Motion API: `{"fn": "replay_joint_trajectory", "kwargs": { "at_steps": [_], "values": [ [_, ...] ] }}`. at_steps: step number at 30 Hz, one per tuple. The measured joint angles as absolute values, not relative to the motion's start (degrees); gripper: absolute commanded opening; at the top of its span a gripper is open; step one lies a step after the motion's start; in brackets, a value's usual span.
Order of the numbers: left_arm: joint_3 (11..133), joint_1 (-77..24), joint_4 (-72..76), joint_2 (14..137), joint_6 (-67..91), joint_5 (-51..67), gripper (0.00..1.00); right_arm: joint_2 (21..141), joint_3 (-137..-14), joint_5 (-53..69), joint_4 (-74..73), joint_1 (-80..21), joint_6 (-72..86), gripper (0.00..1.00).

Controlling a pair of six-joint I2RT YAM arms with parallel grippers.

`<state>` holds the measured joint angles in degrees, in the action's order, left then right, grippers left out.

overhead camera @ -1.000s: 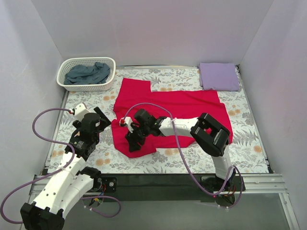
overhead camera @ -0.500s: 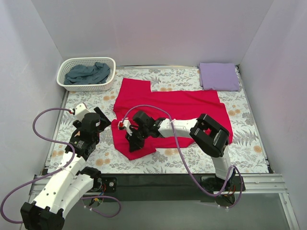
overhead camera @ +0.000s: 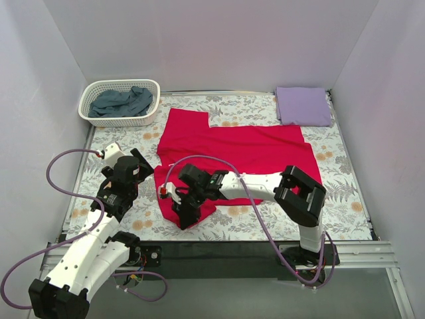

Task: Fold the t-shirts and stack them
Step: Fold the tshirt

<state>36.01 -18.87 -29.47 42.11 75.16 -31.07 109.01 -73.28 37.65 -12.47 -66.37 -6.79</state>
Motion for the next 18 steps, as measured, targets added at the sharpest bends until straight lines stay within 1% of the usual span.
{"fn": "replay_joint_trajectory", "kwargs": {
  "at_steps": [8, 11, 18],
  "values": [
    [36.01, -18.87, -29.47, 42.26, 74.98, -31.07, 0.72, 108.42, -72.58, 38.48, -20.1, -68.95, -10.37, 0.27],
    [36.01, -18.87, -29.47, 42.26, 74.96, -31.05, 0.72, 106.63, -72.03, 35.79, -22.06, -68.79, -10.92, 0.31],
    [36.01, -18.87, -29.47, 42.26, 74.94, -31.07, 0.72, 102.78, -72.53, 24.12, -22.31, -66.83, -9.13, 0.31]
  ]
}}
